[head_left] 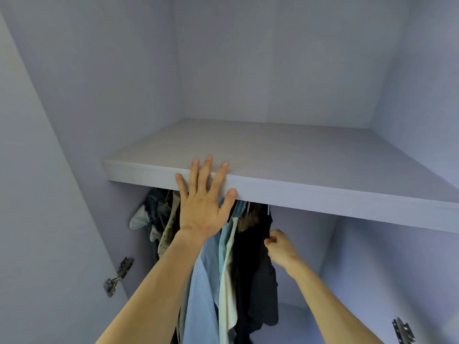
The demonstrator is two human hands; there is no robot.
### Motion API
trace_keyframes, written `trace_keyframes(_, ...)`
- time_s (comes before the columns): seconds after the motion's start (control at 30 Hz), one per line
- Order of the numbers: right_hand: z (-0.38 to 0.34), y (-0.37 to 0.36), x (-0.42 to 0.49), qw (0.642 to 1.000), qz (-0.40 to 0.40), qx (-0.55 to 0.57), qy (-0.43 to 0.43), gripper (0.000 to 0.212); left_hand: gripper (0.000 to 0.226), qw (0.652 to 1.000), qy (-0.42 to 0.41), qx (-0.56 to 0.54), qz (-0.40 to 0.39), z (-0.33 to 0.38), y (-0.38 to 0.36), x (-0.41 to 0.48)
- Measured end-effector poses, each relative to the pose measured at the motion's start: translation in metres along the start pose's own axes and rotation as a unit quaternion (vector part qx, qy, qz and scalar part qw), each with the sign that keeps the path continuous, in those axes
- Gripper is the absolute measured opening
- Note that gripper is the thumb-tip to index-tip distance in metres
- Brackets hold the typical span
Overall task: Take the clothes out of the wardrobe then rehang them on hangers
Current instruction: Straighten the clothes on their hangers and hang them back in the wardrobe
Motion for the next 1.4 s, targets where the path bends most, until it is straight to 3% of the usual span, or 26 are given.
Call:
trace_keyframes(0.23, -0.005, -0.025, -0.009, 0.981, -0.016, -0.189, 0.045, 0.036, 0.066, 0.999, 0.014, 0.013, -0.031, 0.001, 0.001, 0.0)
trace_keyframes(0.43, -0.001, -0.01, -0.046, 0.976, -0.029, -0.213, 0.035, 0.06, 0.063, 0.997, 0.029, 0.004, -0.077, 0.003, 0.022, -0.012)
trace_keyframes(0.6, -0.034, -0.021, -0.122, 0.979, -0.024, -0.129, 0.154, 0.046, 0.066, 0.985, 0.082, -0.012, -0.152, -0.045, 0.039, -0.105)
trace_keyframes(0.73, -0.078, -0.05, -0.201, 0.959, -0.018, -0.107, 0.263, 0.037, 0.07, 0.96, 0.157, 0.035, -0.23, -0.11, 0.06, -0.231)
trace_keyframes(0.97, -0.129, -0.177, -0.32, 0.908, -0.13, -0.099, 0.386, 0.034, 0.067, 0.871, 0.353, 0.125, -0.317, -0.203, 0.168, -0.456)
trace_keyframes(1.1, -0.142, -0.274, -0.388, 0.865, -0.235, -0.091, 0.435, 0.028, 0.067, 0.807, 0.474, 0.151, -0.318, -0.225, 0.26, -0.582)
trace_keyframes(1.2, -0.156, -0.341, -0.451, 0.81, -0.321, -0.099, 0.48, 0.029, 0.064, 0.753, 0.573, 0.162, -0.281, -0.223, 0.336, -0.673)
trace_keyframes(1.4, -0.186, -0.436, -0.595, 0.668, -0.461, -0.116, 0.573, 0.033, 0.061, 0.598, 0.753, 0.197, -0.192, -0.169, 0.471, -0.839)
Point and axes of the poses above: each hand's wrist, its own x-axis towards the middle knuckle, its own y-axis out of the back of the hand, z = x × y, the point moved 8 cm from there along x, towards the middle knuckle, and after that the axes turned 7 degrees about y, right-handed, at the moved point
